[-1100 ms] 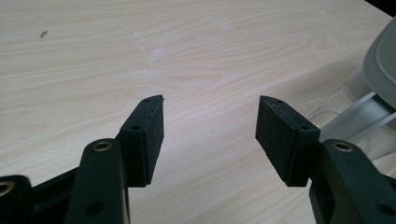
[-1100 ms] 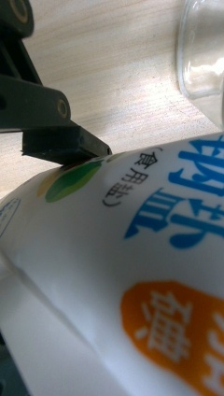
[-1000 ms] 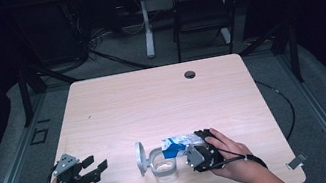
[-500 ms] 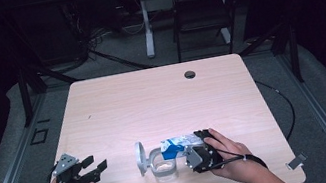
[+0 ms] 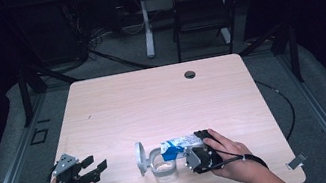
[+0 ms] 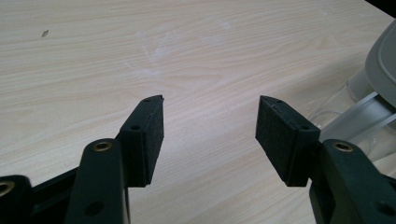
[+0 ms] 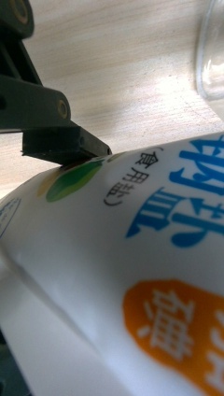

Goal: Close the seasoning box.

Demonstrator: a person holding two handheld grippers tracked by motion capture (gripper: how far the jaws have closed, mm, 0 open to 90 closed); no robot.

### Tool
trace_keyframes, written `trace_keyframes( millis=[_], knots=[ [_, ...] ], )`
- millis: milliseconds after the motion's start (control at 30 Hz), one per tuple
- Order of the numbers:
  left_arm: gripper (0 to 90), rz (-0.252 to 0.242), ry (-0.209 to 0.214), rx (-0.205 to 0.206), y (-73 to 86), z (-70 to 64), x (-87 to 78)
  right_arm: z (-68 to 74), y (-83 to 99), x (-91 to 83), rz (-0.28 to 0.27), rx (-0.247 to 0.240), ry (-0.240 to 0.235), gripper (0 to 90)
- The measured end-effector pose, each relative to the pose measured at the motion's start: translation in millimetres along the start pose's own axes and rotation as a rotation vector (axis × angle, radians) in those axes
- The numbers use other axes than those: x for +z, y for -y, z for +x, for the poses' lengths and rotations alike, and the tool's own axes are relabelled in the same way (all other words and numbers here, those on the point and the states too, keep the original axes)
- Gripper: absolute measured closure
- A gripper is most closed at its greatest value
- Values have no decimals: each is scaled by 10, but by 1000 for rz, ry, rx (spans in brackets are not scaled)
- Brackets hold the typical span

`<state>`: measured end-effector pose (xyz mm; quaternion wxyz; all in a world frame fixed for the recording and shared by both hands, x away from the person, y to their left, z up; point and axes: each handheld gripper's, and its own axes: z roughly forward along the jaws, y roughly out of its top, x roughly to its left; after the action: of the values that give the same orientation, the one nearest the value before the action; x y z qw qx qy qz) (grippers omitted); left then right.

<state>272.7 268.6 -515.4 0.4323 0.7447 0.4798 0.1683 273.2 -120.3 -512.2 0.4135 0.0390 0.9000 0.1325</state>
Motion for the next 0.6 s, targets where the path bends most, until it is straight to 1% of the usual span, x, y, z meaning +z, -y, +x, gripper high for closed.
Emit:
trace_keyframes(
  millis=[167, 233, 267, 333, 367, 433, 600],
  knots=[
    [425, 2, -2, -1, 0, 2, -2, 10, 2, 17, -4, -7, 7, 408],
    [425, 3, -2, -1, 1, 2, -2, 11, -1, 12, 9, -21, 12, 408],
    [425, 3, -1, -1, 1, 2, -1, 11, 1, 23, -5, -32, 17, 408],
    [425, 3, -1, -1, 1, 2, -1, 13, -1, 24, -1, -40, 20, 408],
    [425, 3, -1, -1, 1, 1, 0, 18, -6, 14, 17, -38, 19, 408],
    [425, 4, -1, -1, 1, 2, 0, 24, -5, 19, 15, -42, 20, 408],
    [425, 8, -1, -2, 5, 7, 2, 26, -2, 30, 22, -70, 30, 408]
  ],
)
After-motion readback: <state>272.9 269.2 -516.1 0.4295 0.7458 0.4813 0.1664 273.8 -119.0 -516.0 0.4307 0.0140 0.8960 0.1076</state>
